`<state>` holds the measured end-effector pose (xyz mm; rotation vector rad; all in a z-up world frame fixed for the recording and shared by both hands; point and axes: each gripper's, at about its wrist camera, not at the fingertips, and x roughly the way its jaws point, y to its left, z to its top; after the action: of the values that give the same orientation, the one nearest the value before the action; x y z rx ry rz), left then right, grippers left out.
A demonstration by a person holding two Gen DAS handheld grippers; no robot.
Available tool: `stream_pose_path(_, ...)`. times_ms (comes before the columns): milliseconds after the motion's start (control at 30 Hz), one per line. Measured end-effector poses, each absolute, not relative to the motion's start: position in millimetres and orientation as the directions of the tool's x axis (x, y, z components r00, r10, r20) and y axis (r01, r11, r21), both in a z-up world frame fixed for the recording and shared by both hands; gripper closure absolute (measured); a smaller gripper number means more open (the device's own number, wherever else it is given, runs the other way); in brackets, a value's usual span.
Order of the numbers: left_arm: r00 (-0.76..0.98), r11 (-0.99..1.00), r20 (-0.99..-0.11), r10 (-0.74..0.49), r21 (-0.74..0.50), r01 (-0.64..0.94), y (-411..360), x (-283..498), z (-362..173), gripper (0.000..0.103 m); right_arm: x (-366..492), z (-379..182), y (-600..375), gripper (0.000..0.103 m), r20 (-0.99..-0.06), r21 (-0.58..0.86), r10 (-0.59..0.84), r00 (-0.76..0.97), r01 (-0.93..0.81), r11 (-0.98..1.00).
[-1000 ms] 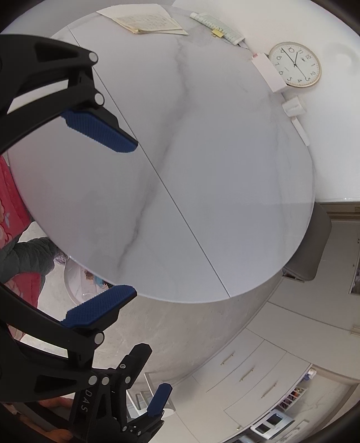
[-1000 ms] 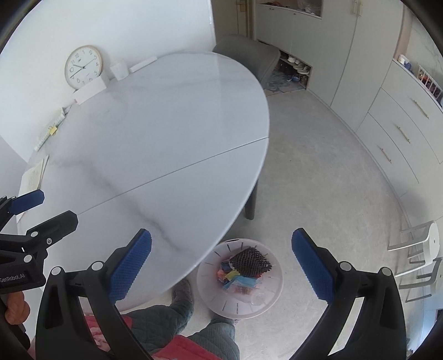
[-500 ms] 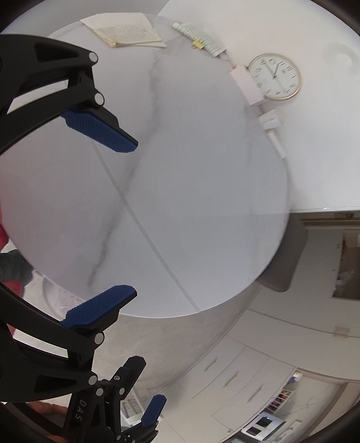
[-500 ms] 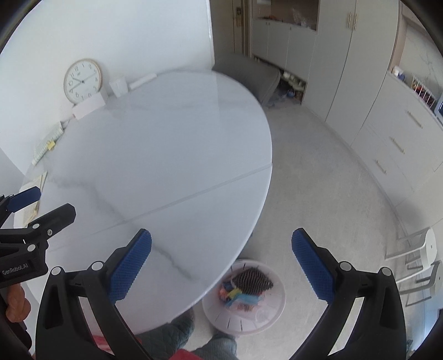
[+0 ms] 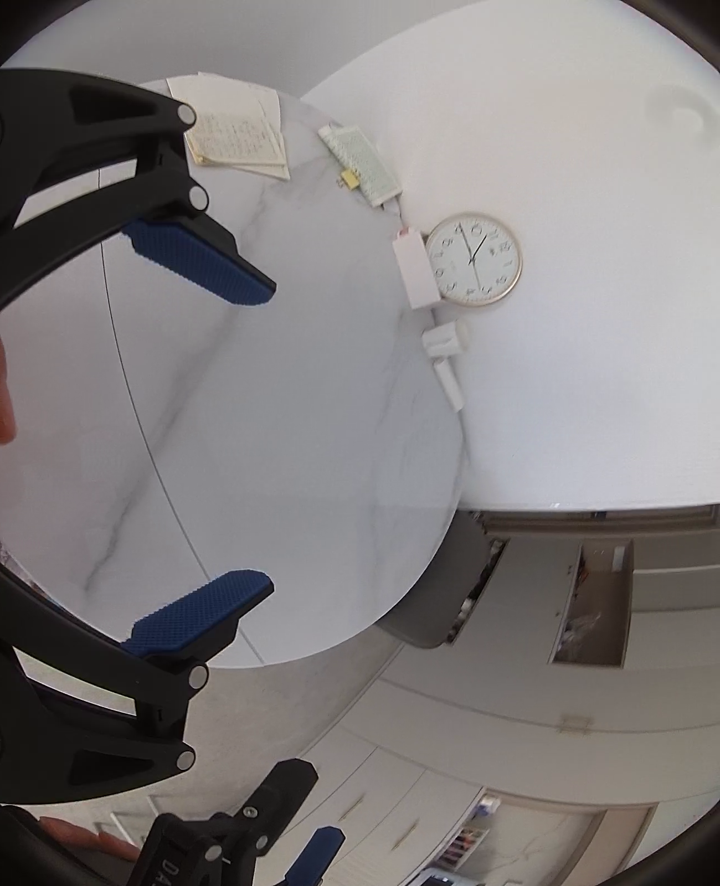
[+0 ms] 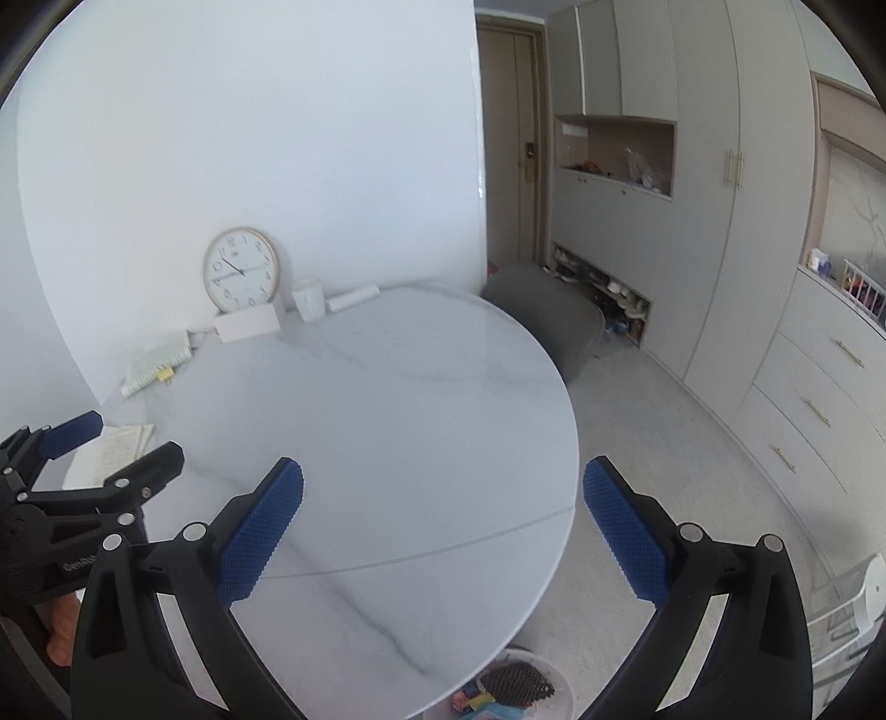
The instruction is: Collect trash
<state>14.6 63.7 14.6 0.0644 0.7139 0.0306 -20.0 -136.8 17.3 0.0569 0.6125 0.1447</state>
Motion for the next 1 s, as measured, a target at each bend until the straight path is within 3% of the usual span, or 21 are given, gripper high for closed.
stream_pose_path(300, 0.741, 0.995, -0.663, 0.104, 0.066, -0.080, 71.9, 2.3, 19.1, 0.011, -19.8, 27.6, -133.1, 0.002, -0.541, 0.115, 0.198, 0.818, -0.161, 0.980)
stream_pose_path(1000, 0.728, 0.999, -0.684, 0.047, 0.037, -0.030, 65.3, 12.6, 11.0, 0.011, -22.8, 13.6, -138.4, 0.002, -0.574, 0.104, 0.145, 0.806, -0.104, 0.989)
